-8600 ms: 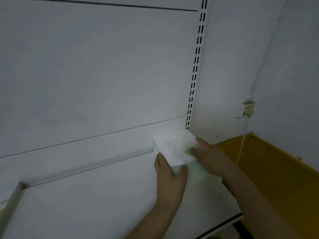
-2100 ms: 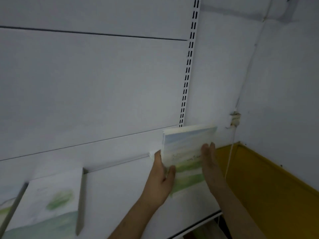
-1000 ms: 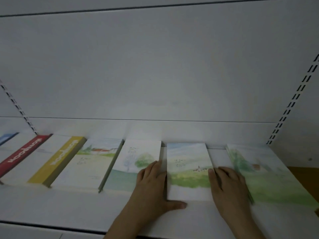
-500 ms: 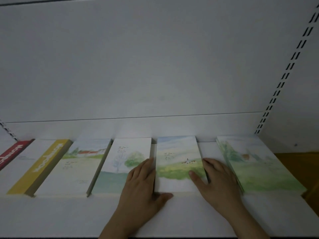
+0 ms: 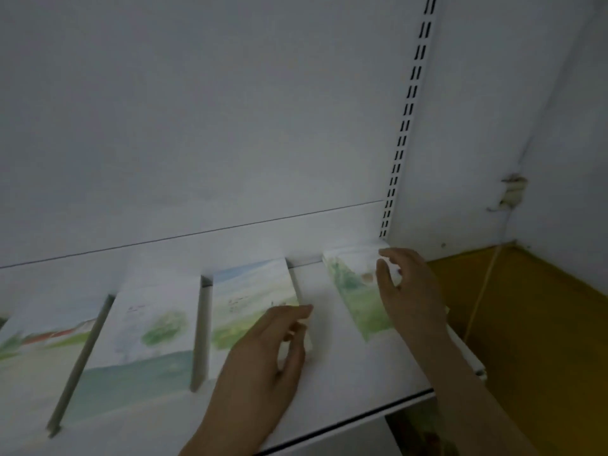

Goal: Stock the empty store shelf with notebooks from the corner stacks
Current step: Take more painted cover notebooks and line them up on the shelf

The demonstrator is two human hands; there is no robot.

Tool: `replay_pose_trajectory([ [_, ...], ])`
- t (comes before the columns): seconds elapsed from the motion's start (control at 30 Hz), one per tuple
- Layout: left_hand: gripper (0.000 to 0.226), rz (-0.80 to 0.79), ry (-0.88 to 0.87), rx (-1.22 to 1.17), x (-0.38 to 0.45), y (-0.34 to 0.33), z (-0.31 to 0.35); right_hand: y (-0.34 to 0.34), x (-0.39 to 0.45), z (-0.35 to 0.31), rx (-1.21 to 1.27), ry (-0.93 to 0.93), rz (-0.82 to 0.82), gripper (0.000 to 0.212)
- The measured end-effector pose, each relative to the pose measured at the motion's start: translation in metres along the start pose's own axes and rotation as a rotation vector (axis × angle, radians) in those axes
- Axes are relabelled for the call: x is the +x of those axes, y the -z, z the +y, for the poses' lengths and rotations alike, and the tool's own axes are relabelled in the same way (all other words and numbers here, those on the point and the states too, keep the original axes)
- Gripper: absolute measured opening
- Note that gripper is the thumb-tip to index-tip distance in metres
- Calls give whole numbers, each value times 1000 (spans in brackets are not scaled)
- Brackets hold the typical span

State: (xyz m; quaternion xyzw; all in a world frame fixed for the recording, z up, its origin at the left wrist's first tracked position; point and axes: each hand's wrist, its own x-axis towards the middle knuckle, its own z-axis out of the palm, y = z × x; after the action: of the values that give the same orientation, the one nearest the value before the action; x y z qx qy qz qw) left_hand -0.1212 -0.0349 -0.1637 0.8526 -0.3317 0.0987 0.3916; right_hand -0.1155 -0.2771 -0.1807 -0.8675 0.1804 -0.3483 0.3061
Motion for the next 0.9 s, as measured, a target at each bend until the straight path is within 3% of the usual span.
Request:
replay_pose_trajectory([
  [0.13, 52, -172, 16, 43, 27, -64, 31, 17, 31, 53, -303, -288, -230, 40],
  [0.27, 85, -331, 188, 212, 50, -109, 32, 11, 30, 73, -170, -341, -293, 28],
  [0.4, 80, -360, 255, 205, 55, -117, 31, 15, 27, 78, -136, -250, -220, 45],
  [0.57, 71, -351, 283, 165, 51, -111, 40, 13, 27, 82, -174, -185, -264, 51],
  [0.67, 68, -370, 312, 206, 50, -105, 40, 11, 29, 81, -136, -125, -311, 34],
  [0.9, 68, -411, 376, 290, 47, -99, 44, 11, 24, 77, -54, -90, -419, 25],
])
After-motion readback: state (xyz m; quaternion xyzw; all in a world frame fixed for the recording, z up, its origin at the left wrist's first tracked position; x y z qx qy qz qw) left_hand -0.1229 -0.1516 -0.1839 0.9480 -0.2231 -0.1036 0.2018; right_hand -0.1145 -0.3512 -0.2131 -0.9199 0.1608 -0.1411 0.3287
